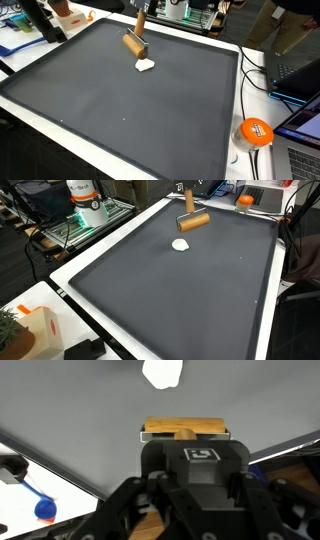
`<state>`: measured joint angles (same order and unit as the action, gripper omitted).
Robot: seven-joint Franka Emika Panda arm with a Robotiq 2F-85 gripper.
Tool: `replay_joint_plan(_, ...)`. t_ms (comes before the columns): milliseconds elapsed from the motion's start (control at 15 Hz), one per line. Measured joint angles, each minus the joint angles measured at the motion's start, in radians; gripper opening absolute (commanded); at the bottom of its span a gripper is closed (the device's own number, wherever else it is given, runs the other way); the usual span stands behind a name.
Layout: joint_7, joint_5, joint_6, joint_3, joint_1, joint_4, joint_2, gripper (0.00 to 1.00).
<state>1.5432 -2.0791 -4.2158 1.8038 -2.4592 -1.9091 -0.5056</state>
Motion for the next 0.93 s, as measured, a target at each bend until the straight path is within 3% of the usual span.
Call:
replay_joint_plan(67,-0.011,-0.01,0.0,-0.002,0.0,-0.006,0.017,0.47)
replay_joint_plan(133,-0.017,-0.014,0.0,-0.002,0.0,-0.01,0.027,0.22)
replay_joint_plan(333,-0.049,-0.004,-0.005,-0.001,0.001,-0.016,0.031,0.22)
replay_joint_plan(733,-0.291,-0.019,-0.002,0.079,0.003,-0.178,0.112,0.22)
replay_joint_plan(933,-0.433,-0.015,0.001,0.061,0.003,-0.2,0.111,0.22)
